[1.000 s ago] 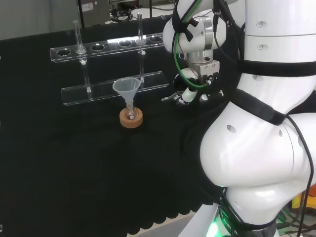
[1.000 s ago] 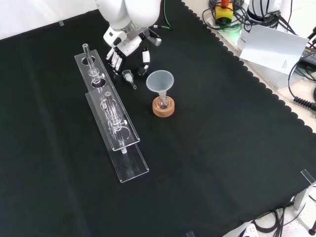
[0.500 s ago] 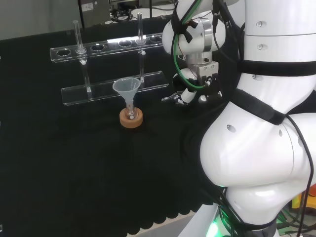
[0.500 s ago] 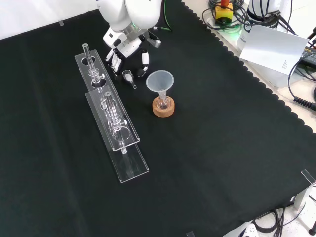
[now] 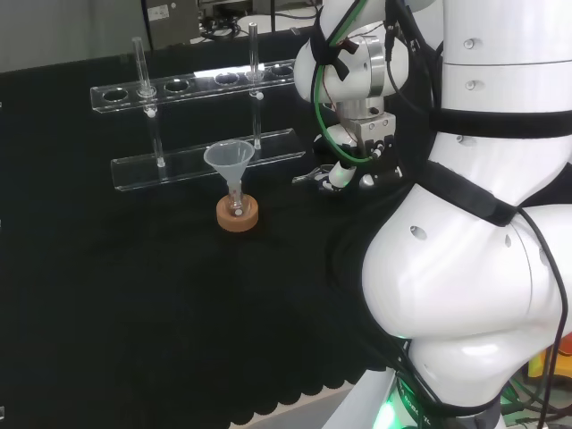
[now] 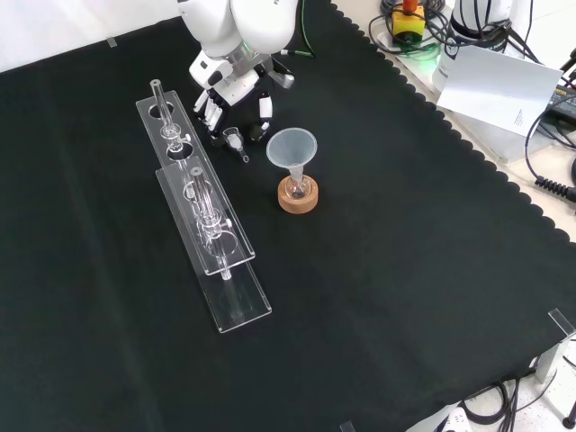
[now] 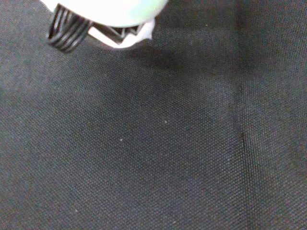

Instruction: Pick up the weighing funnel.

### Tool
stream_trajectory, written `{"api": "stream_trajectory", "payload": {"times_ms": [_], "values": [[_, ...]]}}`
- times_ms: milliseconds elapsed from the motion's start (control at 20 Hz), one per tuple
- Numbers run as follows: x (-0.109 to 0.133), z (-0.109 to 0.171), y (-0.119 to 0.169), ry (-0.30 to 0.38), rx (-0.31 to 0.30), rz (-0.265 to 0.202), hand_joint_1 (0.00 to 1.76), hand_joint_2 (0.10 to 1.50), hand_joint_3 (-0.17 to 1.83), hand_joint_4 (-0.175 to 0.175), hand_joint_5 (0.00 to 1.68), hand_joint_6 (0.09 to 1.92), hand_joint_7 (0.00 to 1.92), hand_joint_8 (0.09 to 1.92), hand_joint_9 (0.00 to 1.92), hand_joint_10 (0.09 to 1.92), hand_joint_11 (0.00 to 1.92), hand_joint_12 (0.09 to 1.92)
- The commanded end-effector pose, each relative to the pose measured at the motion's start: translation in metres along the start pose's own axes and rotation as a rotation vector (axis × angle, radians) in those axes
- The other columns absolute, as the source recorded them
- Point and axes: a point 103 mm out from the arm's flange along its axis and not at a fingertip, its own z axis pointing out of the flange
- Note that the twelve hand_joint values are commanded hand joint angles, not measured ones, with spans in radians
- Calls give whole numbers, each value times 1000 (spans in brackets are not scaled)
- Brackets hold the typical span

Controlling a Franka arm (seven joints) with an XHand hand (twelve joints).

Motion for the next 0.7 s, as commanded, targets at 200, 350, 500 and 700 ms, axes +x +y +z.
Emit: {"api": "stream_trajectory", "payload": {"times_ms": [200, 350, 500, 700], "values": [[-1, 3, 0, 7, 3, 1, 1013, 578, 721, 3, 554, 833, 655, 758, 760, 541, 328, 1312], [-1, 4, 0, 7, 5, 1, 1013, 580, 723, 3, 557, 842, 658, 761, 763, 543, 330, 1312], [-1, 5, 0, 6, 9, 5, 1012, 583, 725, 6, 568, 851, 663, 764, 769, 545, 333, 1313], [-1, 8, 3, 6, 14, 9, 1010, 590, 728, 10, 585, 864, 670, 767, 777, 548, 339, 1313]]}}
